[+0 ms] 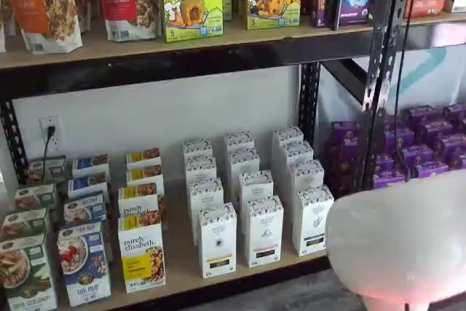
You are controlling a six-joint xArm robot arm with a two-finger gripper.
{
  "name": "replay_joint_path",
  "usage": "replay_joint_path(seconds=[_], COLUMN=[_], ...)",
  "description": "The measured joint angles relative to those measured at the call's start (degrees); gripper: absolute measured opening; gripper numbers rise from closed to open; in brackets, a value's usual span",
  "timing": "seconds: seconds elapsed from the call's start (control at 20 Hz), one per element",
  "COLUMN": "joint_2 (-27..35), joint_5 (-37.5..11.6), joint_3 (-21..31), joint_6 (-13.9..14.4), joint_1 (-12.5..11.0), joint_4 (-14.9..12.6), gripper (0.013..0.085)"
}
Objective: Pick up the white box with a green strip in the middle, on the bottom shelf, the sixth box from the left
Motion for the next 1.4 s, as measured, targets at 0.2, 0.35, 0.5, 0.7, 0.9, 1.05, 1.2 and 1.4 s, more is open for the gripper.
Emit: replay_joint_path(seconds=[0.2, 0.35, 0.5, 0.7, 0.9, 1.05, 1.2, 1.4], joint_2=[0.87, 0.65, -0.17, -1.54, -3.05, -4.87, -6.63, -7.21], joint_5=[1.35, 0.73, -1.25, -4.96, -9.37, -14.88, -21.70, -29.74], joint_3=[-0.73, -0.25, 1.53, 5.65, 11.16, 18.05, 25.40, 34.12], joint_6=[1.68, 1.56, 1.28, 0.10, -1.78, -1.24, -3.12, -2.36], joint_1=[3.46, 3.31, 2.98, 1.46, -1.02, -0.01, -2.52, -2.15], joint_4=[-4.03, -4.16, -4.31, -3.94, -2.62, -5.45, -3.74, -5.81], gripper=[0.0850, 0.0850, 0.0850, 0.0850, 0.0850, 0.0850, 0.0850, 0.0850])
